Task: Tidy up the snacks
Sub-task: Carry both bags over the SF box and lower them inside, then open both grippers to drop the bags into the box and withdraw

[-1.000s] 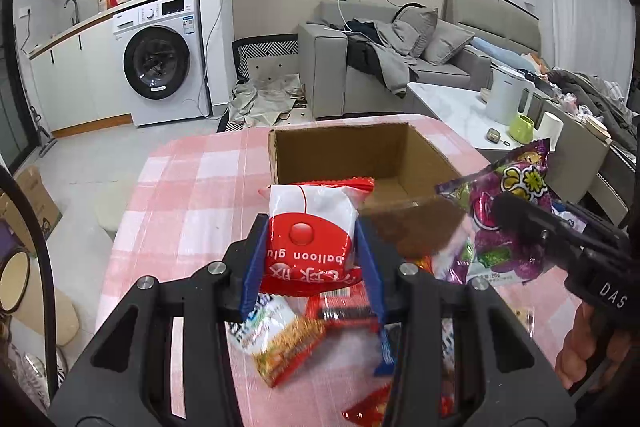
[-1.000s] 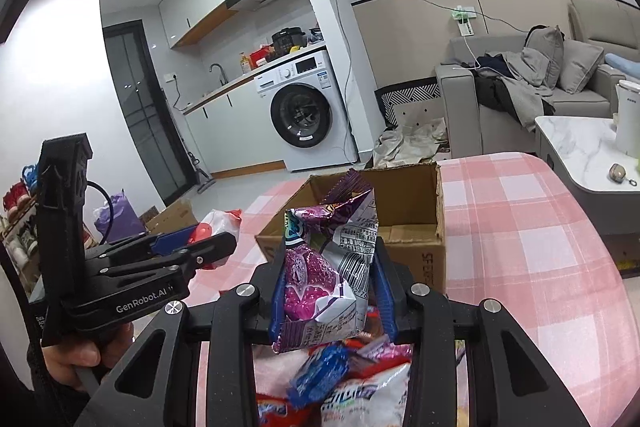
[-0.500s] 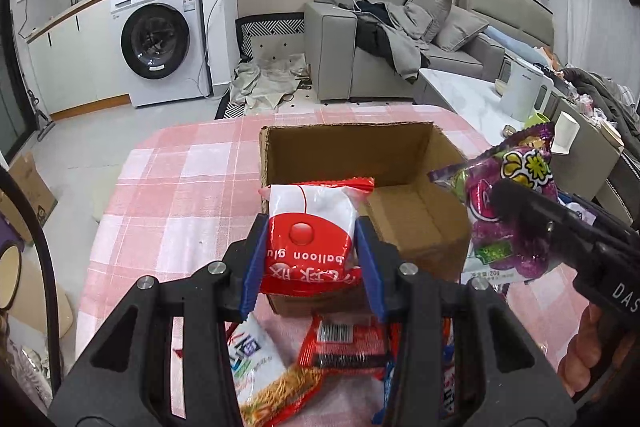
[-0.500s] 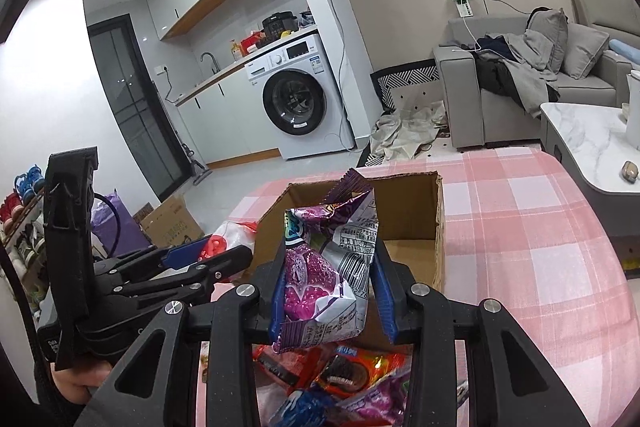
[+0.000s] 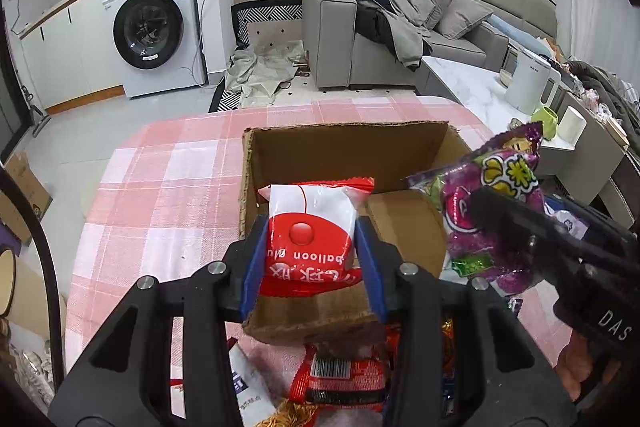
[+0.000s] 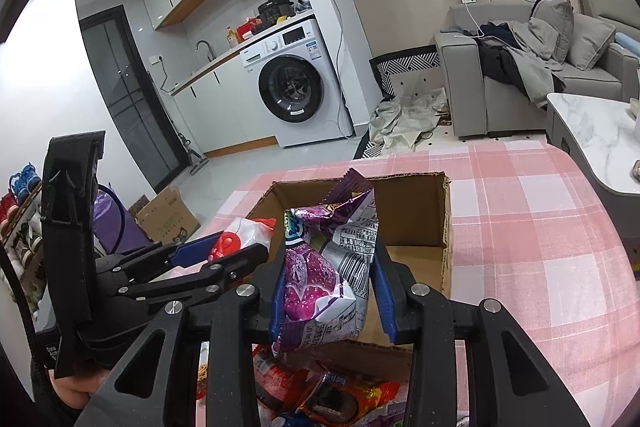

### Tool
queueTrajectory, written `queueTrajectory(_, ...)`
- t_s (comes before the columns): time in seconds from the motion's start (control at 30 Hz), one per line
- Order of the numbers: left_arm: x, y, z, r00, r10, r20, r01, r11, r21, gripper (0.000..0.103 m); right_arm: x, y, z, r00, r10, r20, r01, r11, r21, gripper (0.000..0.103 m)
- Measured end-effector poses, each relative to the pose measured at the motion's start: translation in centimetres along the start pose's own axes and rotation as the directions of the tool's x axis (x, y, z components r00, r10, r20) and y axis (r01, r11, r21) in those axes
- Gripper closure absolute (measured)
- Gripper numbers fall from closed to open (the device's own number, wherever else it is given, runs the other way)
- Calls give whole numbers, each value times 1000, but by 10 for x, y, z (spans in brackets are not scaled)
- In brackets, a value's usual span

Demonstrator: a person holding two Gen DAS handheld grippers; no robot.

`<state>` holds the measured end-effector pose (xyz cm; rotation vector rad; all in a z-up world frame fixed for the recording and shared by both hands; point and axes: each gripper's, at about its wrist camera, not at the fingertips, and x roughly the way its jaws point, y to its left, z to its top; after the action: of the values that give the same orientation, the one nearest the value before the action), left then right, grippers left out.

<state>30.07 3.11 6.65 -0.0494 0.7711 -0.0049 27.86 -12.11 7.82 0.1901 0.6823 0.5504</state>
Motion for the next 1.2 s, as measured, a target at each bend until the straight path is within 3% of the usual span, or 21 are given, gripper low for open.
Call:
queueTrajectory(0.67, 28, 2, -5, 999, -15, -33, 16, 999, 34, 63, 30, 5, 1, 998, -39, -48, 39, 999, -7, 66)
queueTrajectory(0.83, 31, 0, -6, 999, -15, -34, 16, 999, 38, 63, 34, 5, 4, 998, -27, -50, 27, 1000, -2, 66)
queueTrajectory(0.97, 34, -5, -7, 999, -13, -44, 16, 998, 55, 63, 37, -1, 6, 998, 30, -57, -28, 999, 40, 66)
queueTrajectory(1.2, 36, -7, -6, 999, -18, -45, 20, 998, 56, 63, 41, -4, 7, 998, 32, -61, -30, 999, 37, 66)
